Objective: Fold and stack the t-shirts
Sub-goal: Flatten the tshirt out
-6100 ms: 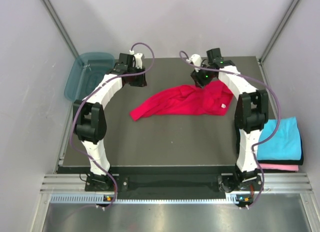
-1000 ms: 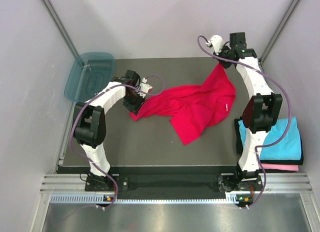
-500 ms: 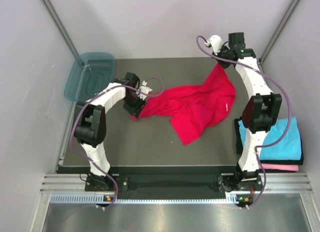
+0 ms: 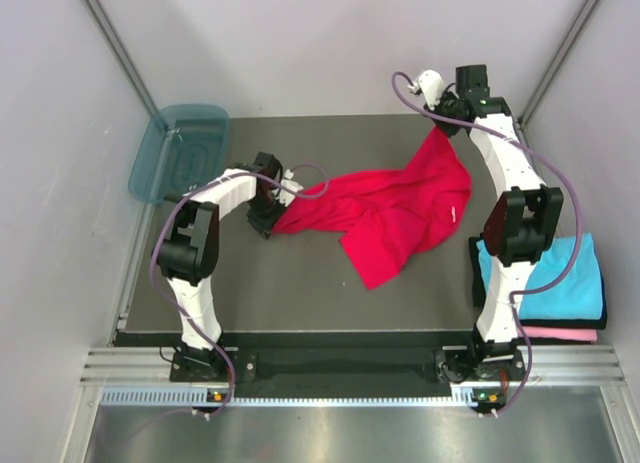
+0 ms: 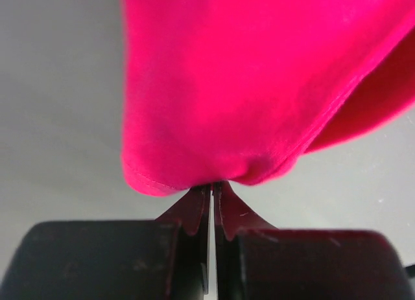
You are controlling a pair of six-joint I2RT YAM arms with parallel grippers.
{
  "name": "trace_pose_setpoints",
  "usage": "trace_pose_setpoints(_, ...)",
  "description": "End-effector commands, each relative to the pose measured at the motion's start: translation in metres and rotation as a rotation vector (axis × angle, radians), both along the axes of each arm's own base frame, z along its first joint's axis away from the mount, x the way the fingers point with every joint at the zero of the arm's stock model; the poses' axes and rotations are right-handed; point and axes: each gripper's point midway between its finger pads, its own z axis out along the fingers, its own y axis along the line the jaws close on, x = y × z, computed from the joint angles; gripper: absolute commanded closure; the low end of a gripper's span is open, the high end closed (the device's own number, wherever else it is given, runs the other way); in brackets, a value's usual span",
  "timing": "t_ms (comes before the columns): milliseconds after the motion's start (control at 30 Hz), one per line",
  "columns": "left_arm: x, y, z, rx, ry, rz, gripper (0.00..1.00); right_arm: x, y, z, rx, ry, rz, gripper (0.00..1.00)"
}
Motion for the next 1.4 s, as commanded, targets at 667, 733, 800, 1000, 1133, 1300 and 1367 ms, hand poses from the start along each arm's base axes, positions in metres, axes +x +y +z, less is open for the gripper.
trace_pose_setpoints(667,0.149,0.039,0.274,-0.055,-0.852,0.059,1.0,0.046,-0.025,0.166,0.116,-0.508,-0.301,1.0)
trace_pose_setpoints(733,0.153,0.042,0.299,-0.061,-0.912,0.056,1.0,0.037,-0.03,0.195,0.133,-0.571,-0.313,1.0)
trace_pose_setpoints(800,0.155,0.047,0.327,-0.063,-0.988,0.062,1.0,0.03,-0.034,0.218,0.139,-0.624,-0.329,1.0)
trace_pose_setpoints(1000,0.142,0.053,0.39,-0.082,-1.15,0.051,1.0,-0.011,-0.042,0.29,0.153,-0.769,-0.341,1.0)
trace_pose_setpoints(1133,0.125,0.055,0.43,-0.1,-1.247,0.037,1.0,-0.037,-0.05,0.329,0.127,-0.855,-0.341,1.0)
trace_pose_setpoints(1300,0.099,0.057,0.481,-0.123,-1.359,0.034,1.0,-0.068,-0.062,0.375,0.105,-0.973,-0.366,1.0)
trace_pose_setpoints(1367,0.081,0.056,0.498,-0.142,-1.404,0.018,1.0,-0.085,-0.067,0.385,0.128,-0.993,-0.385,1.0)
